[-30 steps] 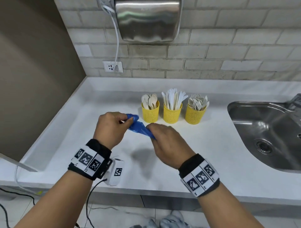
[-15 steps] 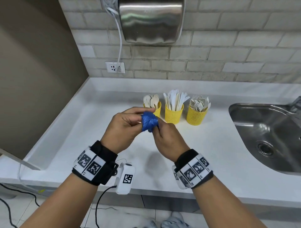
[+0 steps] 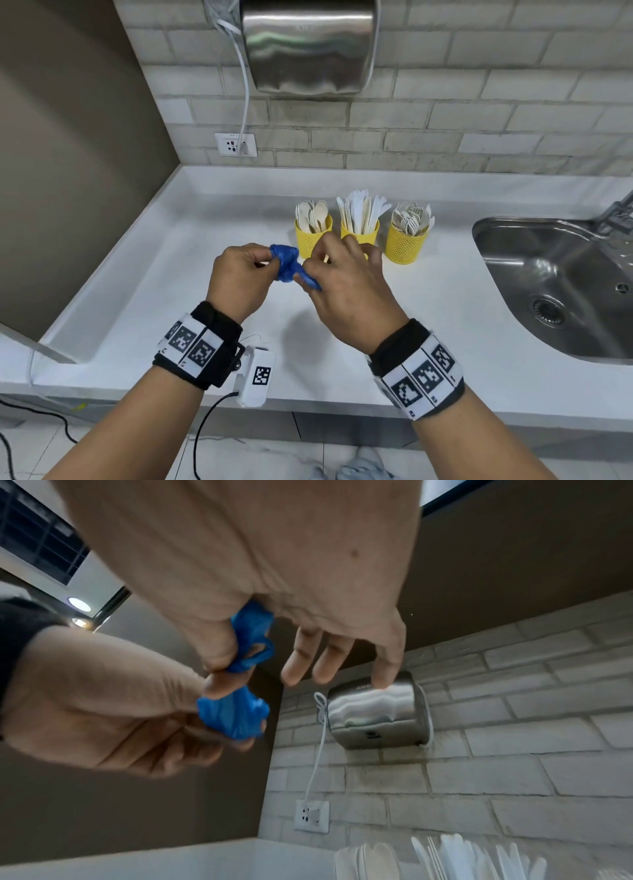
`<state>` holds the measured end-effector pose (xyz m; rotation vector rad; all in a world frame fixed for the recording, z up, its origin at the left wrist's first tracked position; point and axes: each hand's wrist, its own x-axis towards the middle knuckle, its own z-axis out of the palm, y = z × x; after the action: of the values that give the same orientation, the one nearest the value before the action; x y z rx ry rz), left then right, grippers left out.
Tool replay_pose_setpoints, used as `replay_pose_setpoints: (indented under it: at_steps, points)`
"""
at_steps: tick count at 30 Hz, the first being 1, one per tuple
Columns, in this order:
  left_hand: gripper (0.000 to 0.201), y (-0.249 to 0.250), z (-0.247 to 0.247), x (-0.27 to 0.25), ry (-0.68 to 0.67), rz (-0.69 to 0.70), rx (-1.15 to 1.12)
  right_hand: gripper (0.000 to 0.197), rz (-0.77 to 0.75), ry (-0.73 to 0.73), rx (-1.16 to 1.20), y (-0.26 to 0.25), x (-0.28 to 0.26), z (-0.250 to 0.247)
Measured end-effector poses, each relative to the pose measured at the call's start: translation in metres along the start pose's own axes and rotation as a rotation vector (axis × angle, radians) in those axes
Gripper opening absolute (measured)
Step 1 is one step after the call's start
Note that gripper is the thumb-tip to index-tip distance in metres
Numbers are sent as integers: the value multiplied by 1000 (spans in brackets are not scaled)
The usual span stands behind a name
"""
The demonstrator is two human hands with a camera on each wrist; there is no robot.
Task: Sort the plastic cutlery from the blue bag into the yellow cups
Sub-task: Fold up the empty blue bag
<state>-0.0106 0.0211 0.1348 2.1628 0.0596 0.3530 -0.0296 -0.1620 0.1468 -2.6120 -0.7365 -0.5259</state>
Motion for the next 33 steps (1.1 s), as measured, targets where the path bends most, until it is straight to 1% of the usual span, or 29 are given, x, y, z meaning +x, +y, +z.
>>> replay_pose_setpoints:
  at_steps: [2, 4, 7, 9, 11, 13, 15, 17, 18, 19, 20, 21, 24, 25, 26, 27, 29, 30, 31, 32, 33]
  points:
    - [38, -5, 0, 0, -151, -36, 21, 22, -48, 7, 54, 1, 5, -4]
    - [32, -6, 0, -2, -296, -35, 13, 28, -45, 10, 81, 1, 10, -9]
    - [42, -1, -5, -9, -487, 3, -46, 44, 56, -12, 222, 1, 18, -18]
    - [36, 4, -7, -15, -596, 63, -120, 53, 145, 2, 372, -1, 21, -22]
    - [22, 5, -9, -16, -633, 108, -261, 60, 292, -28, 576, -1, 24, -21]
    - [13, 4, -10, -16, -588, 135, -401, 62, 455, -87, 808, 2, 25, -10]
    - [9, 8, -12, -15, -543, 158, -542, 53, 542, -158, 944, 5, 23, 3]
    - [9, 16, -15, -15, -491, 148, -645, 31, 525, -228, 926, 1, 17, 14]
    - [11, 18, -15, -15, -437, 127, -668, 20, 495, -243, 905, -1, 13, 20]
    - [13, 20, -15, -14, -355, 104, -669, 18, 485, -239, 915, -3, 9, 23]
    - [14, 20, -15, -11, -276, 77, -658, 19, 500, -218, 955, -6, 7, 24]
    - [15, 20, -15, -9, -224, 43, -645, 22, 526, -198, 980, -9, 6, 24]
    - [11, 19, -12, -6, -212, -42, -657, 26, 590, -119, 1011, -9, 6, 18]
    - [10, 19, -11, -7, -200, -61, -660, 25, 640, -121, 1073, -9, 7, 13]
    - [10, 19, -10, -7, -180, -76, -663, 27, 685, -135, 1183, -10, 8, 9]
    - [11, 19, -8, -8, -153, -82, -651, 32, 698, -148, 1318, -11, 9, 5]
    - [7, 18, -6, -8, -97, -61, -570, 41, 663, -163, 1544, -13, 13, -1]
    - [6, 18, -5, -7, -68, -34, -502, 38, 632, -189, 1588, -14, 13, -4]
    - [14, 17, -3, -6, -26, -1, -411, 28, 603, -222, 1568, -17, 13, -6]
    - [22, 16, -2, -5, 23, 30, -328, 18, 591, -268, 1513, -19, 13, -9]
    - [27, 16, -1, -4, 75, 59, -257, 16, 589, -325, 1449, -19, 12, -9]
